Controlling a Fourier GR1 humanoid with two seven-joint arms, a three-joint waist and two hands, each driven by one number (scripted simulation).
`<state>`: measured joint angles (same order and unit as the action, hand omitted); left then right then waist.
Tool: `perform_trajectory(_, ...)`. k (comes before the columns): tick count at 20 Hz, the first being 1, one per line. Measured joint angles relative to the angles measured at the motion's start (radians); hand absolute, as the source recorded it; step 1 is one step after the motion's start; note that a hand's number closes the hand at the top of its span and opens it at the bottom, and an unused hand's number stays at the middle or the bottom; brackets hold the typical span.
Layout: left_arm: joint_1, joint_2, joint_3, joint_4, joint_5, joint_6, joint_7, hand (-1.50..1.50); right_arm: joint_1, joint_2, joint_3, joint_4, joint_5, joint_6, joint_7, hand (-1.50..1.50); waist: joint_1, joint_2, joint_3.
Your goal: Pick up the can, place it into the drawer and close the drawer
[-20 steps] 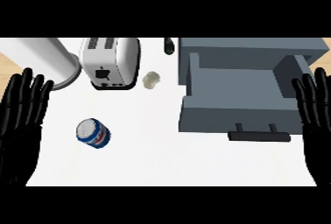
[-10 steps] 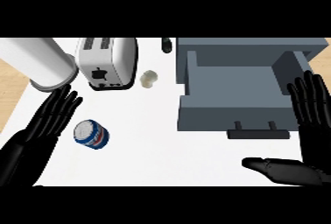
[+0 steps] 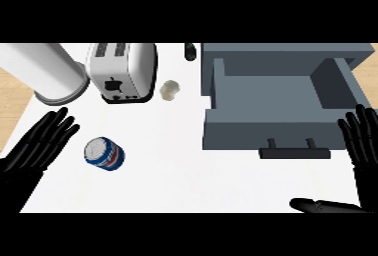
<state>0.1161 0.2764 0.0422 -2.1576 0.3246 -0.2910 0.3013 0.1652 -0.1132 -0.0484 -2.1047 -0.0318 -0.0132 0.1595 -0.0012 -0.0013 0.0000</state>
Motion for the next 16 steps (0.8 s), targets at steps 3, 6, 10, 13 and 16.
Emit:
perform_trajectory(3, 0.026, -0.007, 0.030, -0.024, 0.034, -0.011, 0.030, -1.50, 0.025, 0.010, -0.003, -0.008, 0.001, 0.010, -0.005, -1.50, 0.001, 0.000, 0.000)
perform_trajectory(6, 0.017, -0.019, 0.052, 0.020, 0.027, -0.023, 0.023, -1.50, 0.045, 0.009, -0.028, 0.003, -0.013, 0.032, -0.037, -1.50, 0.000, 0.000, 0.000)
perform_trajectory(10, 0.017, -0.035, 0.070, 0.037, 0.016, -0.028, 0.037, -1.50, 0.077, 0.014, -0.042, 0.010, -0.024, 0.064, -0.075, -1.50, 0.000, 0.001, 0.000)
perform_trajectory(13, -0.022, -0.042, 0.086, 0.094, 0.003, -0.040, 0.022, -1.50, 0.060, 0.010, -0.066, 0.036, -0.033, 0.079, -0.085, -1.50, -0.001, 0.001, 0.000)
perform_trajectory(16, -0.047, -0.051, 0.097, 0.155, -0.024, -0.054, -0.012, -1.50, 0.086, 0.021, -0.066, 0.020, -0.027, 0.089, -0.086, -1.50, -0.002, 0.001, 0.000)
